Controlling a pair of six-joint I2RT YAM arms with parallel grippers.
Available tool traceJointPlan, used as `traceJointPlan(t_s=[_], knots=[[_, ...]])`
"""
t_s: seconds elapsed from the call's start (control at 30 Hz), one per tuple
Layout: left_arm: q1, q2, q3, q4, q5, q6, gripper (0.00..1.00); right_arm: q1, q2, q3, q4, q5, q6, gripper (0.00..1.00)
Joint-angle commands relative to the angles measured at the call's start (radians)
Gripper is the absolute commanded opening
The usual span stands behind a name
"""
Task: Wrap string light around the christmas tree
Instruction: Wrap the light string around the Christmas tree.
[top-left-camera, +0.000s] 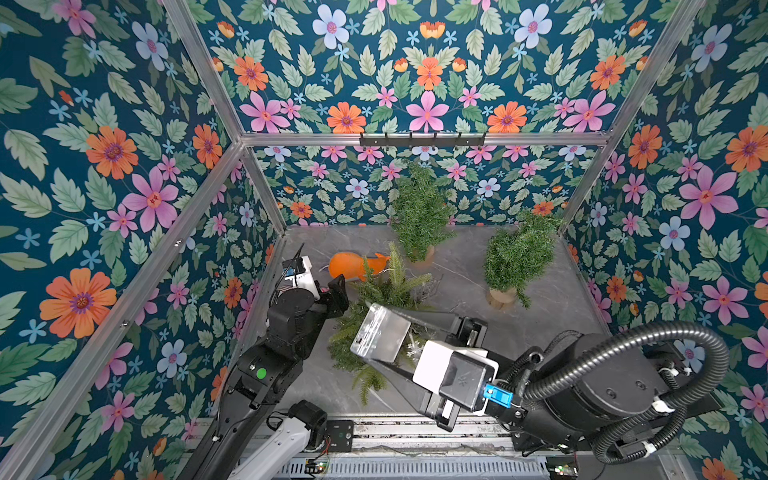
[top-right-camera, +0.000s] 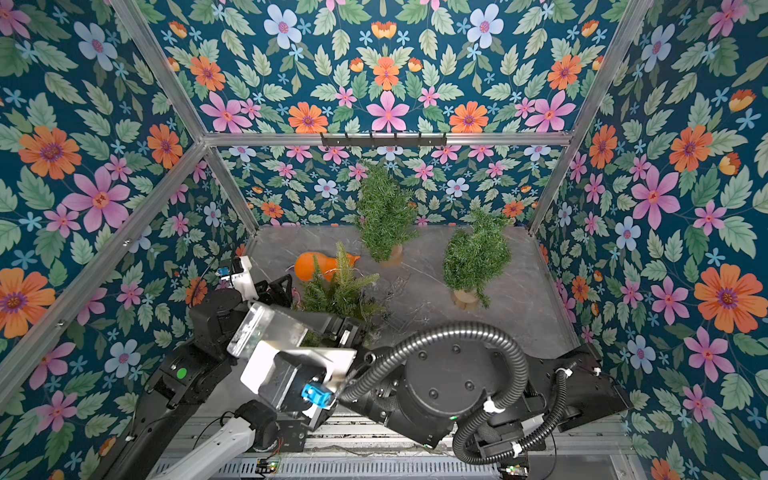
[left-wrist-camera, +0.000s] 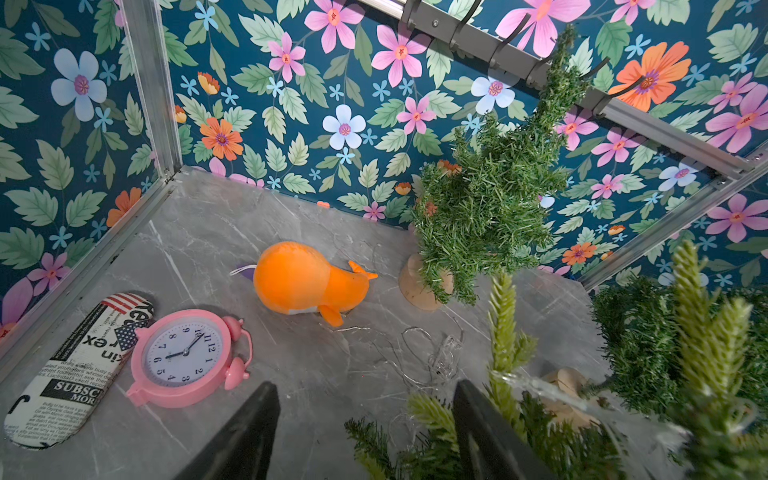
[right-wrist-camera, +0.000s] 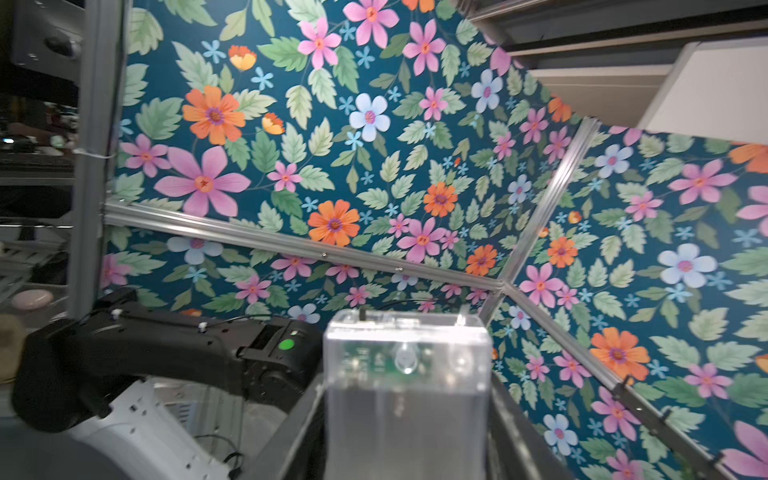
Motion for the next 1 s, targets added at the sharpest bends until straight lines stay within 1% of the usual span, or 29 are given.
traceJointPlan(t_s=[0.0, 0.23, 0.37, 0.47, 0.53, 0.6, 0.73, 0.97], knots=[[0.000, -0.002, 0.000, -0.003, -0.002, 0.000, 0.70, 0.001, -0.009, -0.021, 0.230, 0.090, -0.241, 0.26], [0.000, -0.003, -0.009, 0.005, 0.000, -0.006, 0.68, -0.003, -0.053, -0.147, 0.462, 0.201, -0.454, 0.26], [0.000, 0.001, -0.006, 0.006, 0.000, -0.009, 0.67, -0.016, -0.096, -0.202, 0.540, 0.236, -0.516, 0.26], [0.001, 0.002, -0.001, 0.005, 0.006, -0.013, 0.67, -0.057, -0.147, -0.258, 0.520, 0.241, -0.476, 0.26], [0.001, 0.003, 0.001, 0.005, 0.007, -0.016, 0.67, -0.097, -0.183, -0.293, 0.425, 0.236, -0.375, 0.26], [0.000, 0.003, 0.000, 0.005, 0.007, -0.017, 0.66, -0.126, -0.205, -0.326, 0.371, 0.239, -0.314, 0.26], [0.000, 0.010, 0.006, 0.002, 0.008, -0.016, 0.67, -0.136, -0.239, -0.381, 0.349, 0.273, -0.297, 0.26], [0.002, 0.010, 0.010, 0.000, 0.010, -0.015, 0.67, -0.139, -0.304, -0.452, 0.258, 0.317, -0.243, 0.26]])
